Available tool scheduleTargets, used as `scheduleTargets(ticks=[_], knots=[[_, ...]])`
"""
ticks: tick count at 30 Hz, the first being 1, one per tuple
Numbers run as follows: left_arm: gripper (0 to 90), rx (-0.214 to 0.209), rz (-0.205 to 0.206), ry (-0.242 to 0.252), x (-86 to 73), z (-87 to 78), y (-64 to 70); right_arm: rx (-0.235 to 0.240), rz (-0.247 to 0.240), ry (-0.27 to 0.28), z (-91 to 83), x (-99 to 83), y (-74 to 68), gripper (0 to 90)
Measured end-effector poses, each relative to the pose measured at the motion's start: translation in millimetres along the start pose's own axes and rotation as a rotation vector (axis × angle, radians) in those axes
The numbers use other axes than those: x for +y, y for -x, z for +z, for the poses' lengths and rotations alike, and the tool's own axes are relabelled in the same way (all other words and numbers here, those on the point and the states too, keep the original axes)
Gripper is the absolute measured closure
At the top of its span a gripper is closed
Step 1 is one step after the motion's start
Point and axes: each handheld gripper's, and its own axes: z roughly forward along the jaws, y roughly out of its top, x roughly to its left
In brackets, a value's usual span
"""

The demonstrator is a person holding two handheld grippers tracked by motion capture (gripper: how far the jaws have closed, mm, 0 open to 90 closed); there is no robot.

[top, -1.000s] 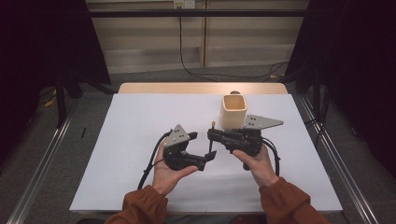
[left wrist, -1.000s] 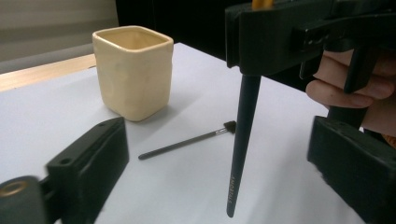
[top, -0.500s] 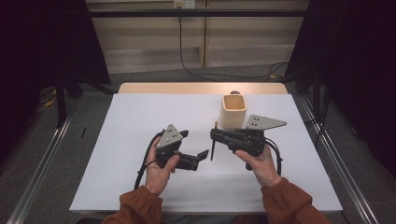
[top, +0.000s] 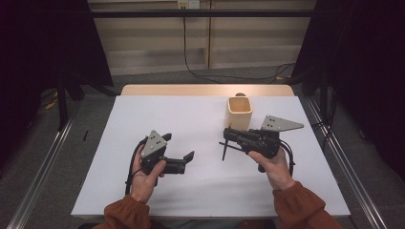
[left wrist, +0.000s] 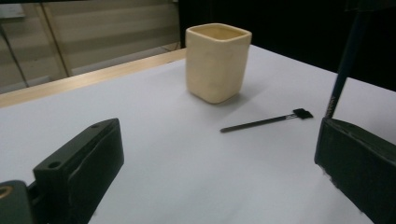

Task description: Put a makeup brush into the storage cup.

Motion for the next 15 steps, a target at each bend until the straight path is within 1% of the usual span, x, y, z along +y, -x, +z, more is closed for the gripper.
scheduleTargets(ticks=[2, 3, 5, 7, 9, 11, 13, 14, 15], knots=[[1.7, 0.009, -0.027, 0.007, -2.7, -4.1, -5.0, -0.006, 0.001, 0.001, -2.2, -0.1, 1.4, 83.9], [1.7, 0.022, -0.022, 0.004, -3.8, -5.9, -6.9, -0.008, 0.001, -0.001, -3.2, -0.1, 2.1, 83.9], [2.0, 0.03, -0.025, 0.001, -6.4, -9.6, -10.8, -0.015, 0.0, -0.003, -5.8, -0.1, 3.0, 83.9], [1.7, 0.046, -0.036, -0.005, -9.0, -14.3, -14.0, -0.024, -0.001, -0.005, -8.8, -0.7, 4.0, 83.9], [1.1, 0.065, -0.039, -0.002, -11.8, -19.4, -17.5, -0.031, 0.0, -0.007, -12.5, -1.5, 5.6, 83.9], [1.0, 0.068, -0.046, -0.004, -14.1, -23.6, -21.5, -0.04, 0.008, 0.002, -16.4, -2.0, 7.4, 84.0], [1.1, 0.08, -0.074, 0.01, -15.7, -26.7, -23.2, -0.046, 0.013, 0.01, -19.1, -1.9, 8.9, 83.9], [1.1, 0.078, -0.073, 0.012, -16.1, -28.1, -23.7, -0.052, 0.011, 0.009, -20.7, -1.7, 9.8, 83.9], [1.1, 0.086, -0.063, 0.014, -16.4, -30.4, -23.7, -0.053, 0.011, 0.011, -21.5, -1.5, 10.2, 83.9]])
